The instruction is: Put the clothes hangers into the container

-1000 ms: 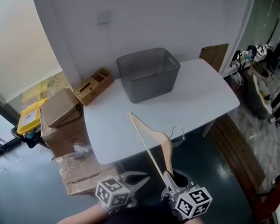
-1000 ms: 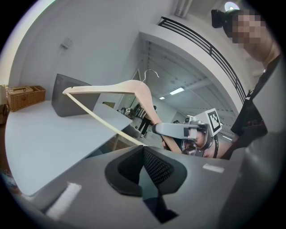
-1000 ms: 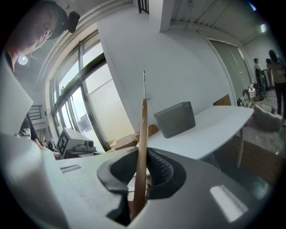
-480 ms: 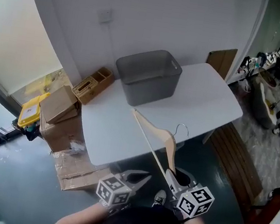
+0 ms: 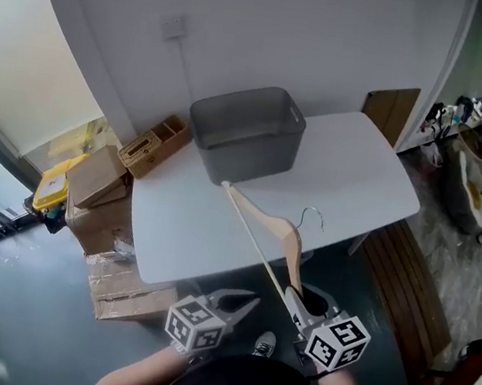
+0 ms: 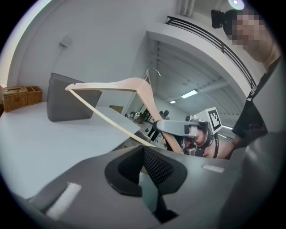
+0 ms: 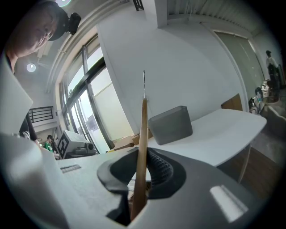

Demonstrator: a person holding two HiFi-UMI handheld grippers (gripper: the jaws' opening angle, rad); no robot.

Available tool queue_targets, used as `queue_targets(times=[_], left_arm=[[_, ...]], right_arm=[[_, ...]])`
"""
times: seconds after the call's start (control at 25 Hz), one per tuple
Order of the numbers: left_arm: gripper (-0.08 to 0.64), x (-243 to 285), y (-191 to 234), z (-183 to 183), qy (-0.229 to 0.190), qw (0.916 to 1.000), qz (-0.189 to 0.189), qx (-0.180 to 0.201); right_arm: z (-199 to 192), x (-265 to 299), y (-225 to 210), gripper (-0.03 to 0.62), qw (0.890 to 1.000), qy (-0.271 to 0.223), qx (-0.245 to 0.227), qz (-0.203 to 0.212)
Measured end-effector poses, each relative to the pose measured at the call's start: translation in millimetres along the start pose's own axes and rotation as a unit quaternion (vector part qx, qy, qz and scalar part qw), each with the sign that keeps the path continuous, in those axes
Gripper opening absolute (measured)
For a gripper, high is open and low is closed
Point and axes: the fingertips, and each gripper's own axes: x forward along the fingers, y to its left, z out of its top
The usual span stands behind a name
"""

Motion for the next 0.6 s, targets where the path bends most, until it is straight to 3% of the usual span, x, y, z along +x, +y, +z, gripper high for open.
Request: queue_targets(times=[0.6], left_arm=[[0.003,60,-9,28,-0.017,0.9993,0.034,-0.001]], right_arm=[[31,-14,-56,0.054,0.999,0.011,-0.021,0.043]])
